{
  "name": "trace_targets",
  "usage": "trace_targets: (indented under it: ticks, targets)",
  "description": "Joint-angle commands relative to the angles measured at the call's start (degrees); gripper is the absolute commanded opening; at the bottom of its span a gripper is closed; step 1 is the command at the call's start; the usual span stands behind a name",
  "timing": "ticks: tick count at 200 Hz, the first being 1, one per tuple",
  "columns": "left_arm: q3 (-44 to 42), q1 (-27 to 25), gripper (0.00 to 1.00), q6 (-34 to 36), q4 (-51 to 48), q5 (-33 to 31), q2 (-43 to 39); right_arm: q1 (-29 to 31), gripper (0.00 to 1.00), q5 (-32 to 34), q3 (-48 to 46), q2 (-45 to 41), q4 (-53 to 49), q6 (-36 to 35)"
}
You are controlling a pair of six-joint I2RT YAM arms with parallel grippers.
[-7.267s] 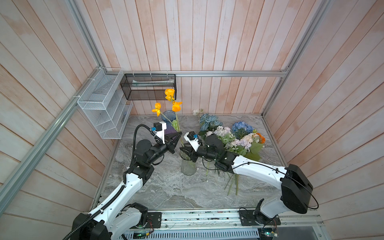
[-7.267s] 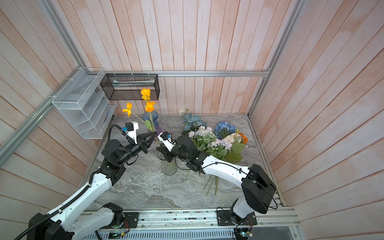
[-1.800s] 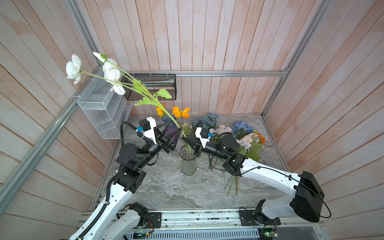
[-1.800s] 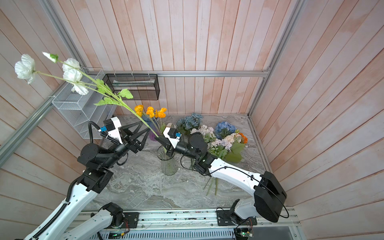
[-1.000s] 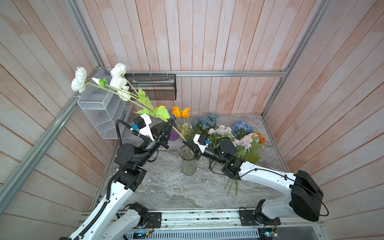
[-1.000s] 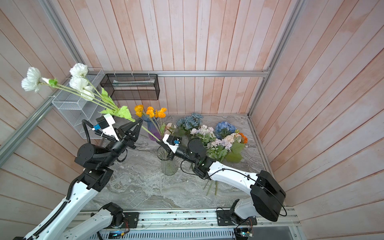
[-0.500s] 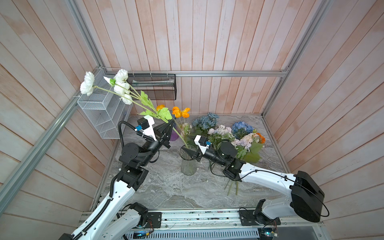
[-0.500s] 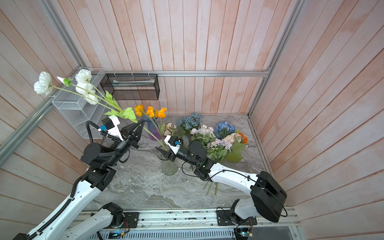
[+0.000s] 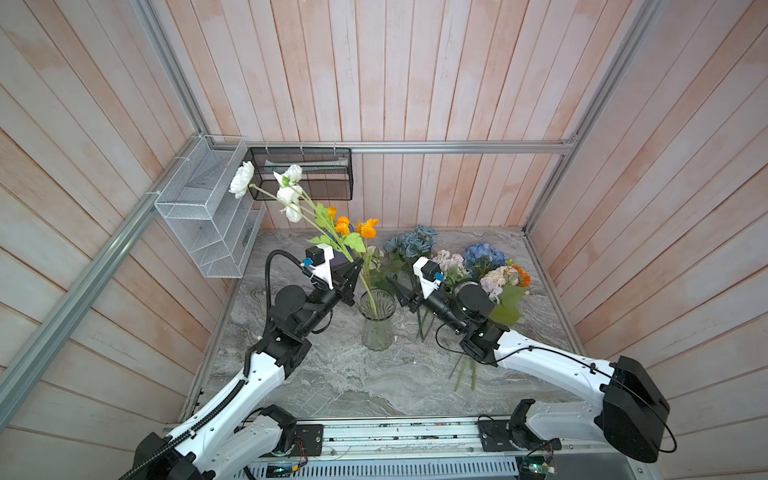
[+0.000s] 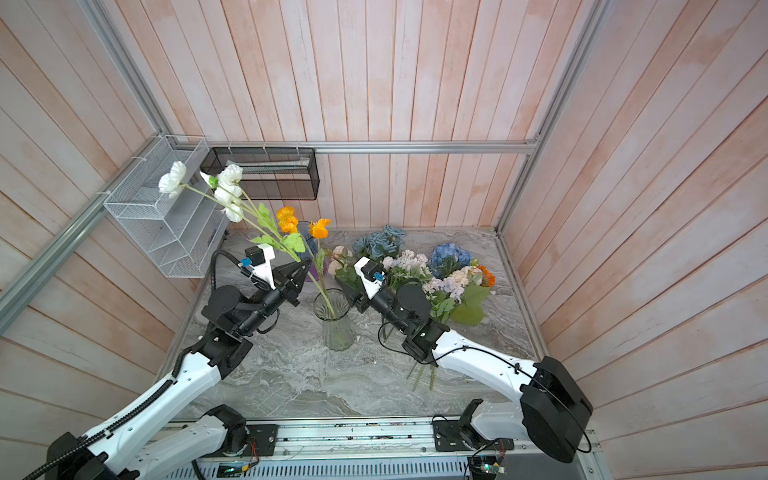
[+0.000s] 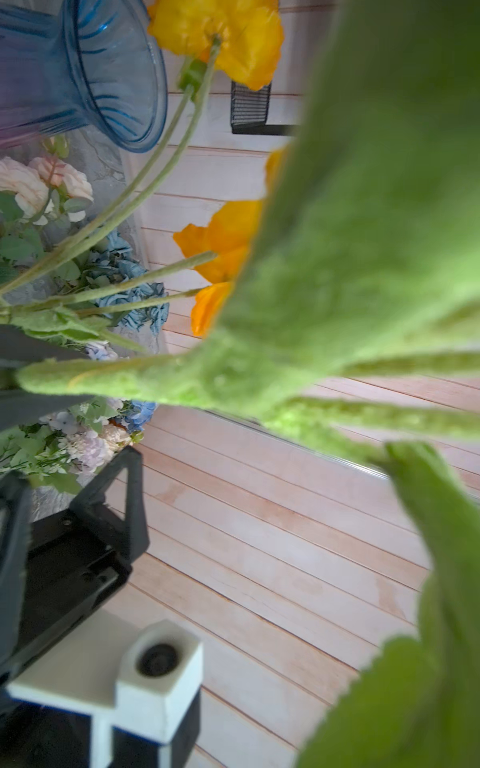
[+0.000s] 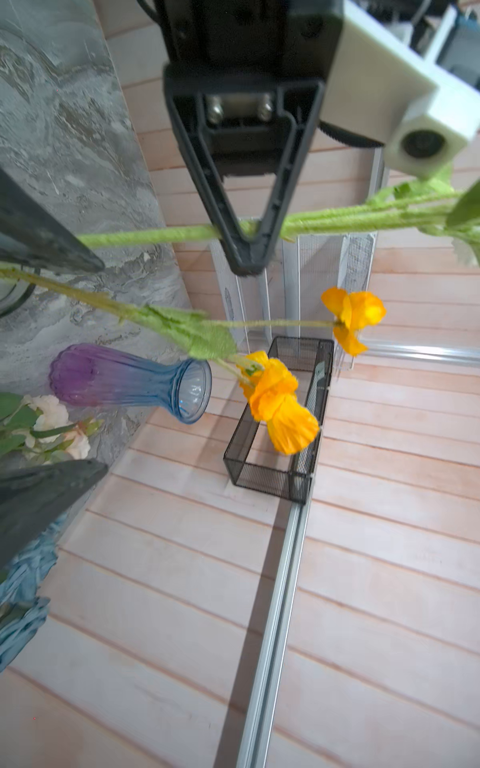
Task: Arrange the flowers into the vase
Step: 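Lower the white flower stems into the clear vase and open the right gripper, then move the right gripper back down to the flower pile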
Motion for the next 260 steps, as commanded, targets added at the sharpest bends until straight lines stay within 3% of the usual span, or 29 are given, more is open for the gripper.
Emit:
trace_targets:
  ticks: [1, 12, 81, 97, 106, 120, 136, 165, 191, 216, 260]
  targets:
    - [-2.1, -2.9, 0.0, 2.3, 1.8, -4.6, 0.0, -2.0, 0.81, 6.1, -1.8, -1.9, -0.4, 2.5]
    - [-2.8, -4.1, 0.0, 3.1, 1.6, -6.7, 0.3, -3.2, 0.98, 7.6, -2.3, -2.5, -0.8, 4.0]
    - [-4.9, -7.1, 0.0, 4.1, 1.1, -10.7, 3.2, -11.6, 0.98, 10.6, -4.6, -5.5, -5.3, 14.8]
    - [-4.9, -7.2, 0.06, 4.1, 0.9, -10.8, 3.6, -12.8, 0.98, 11.2, -5.5, -6.1, -4.9, 16.2]
    - [-4.9, -7.4, 0.15, 4.0, 0.8, -10.8, 3.8, -13.0, 0.98, 11.4, -5.8, -6.3, -4.7, 16.8]
    - [-4.9, -7.6, 0.45, 3.8, 0.4, -10.9, 3.8, -13.3, 0.98, 11.8, -5.8, -6.1, -4.7, 17.0]
    - [-4.6, -7.7, 0.58, 3.6, -0.5, -11.4, 3.4, -13.4, 0.98, 13.4, -5.5, -5.6, -5.0, 18.1]
    - [-3.9, -7.6, 1.0, 3.1, -3.6, -12.5, 1.5, -13.9, 0.98, 13.4, -4.5, -5.3, -6.6, 19.0]
    - [-3.1, -7.7, 1.0, 2.5, -7.6, -12.8, -1.0, -13.9, 0.94, 13.5, -2.8, -4.5, -9.8, 19.7]
    - [-2.9, -7.6, 1.0, 1.8, -11.2, -13.3, -3.5, -13.9, 0.82, 10.4, 0.6, -2.0, -15.3, 19.8]
    - [-4.8, -7.7, 1.0, 0.1, -13.7, -18.1, -7.8, -11.6, 0.7, 6.7, 7.6, 5.4, -24.4, 20.7]
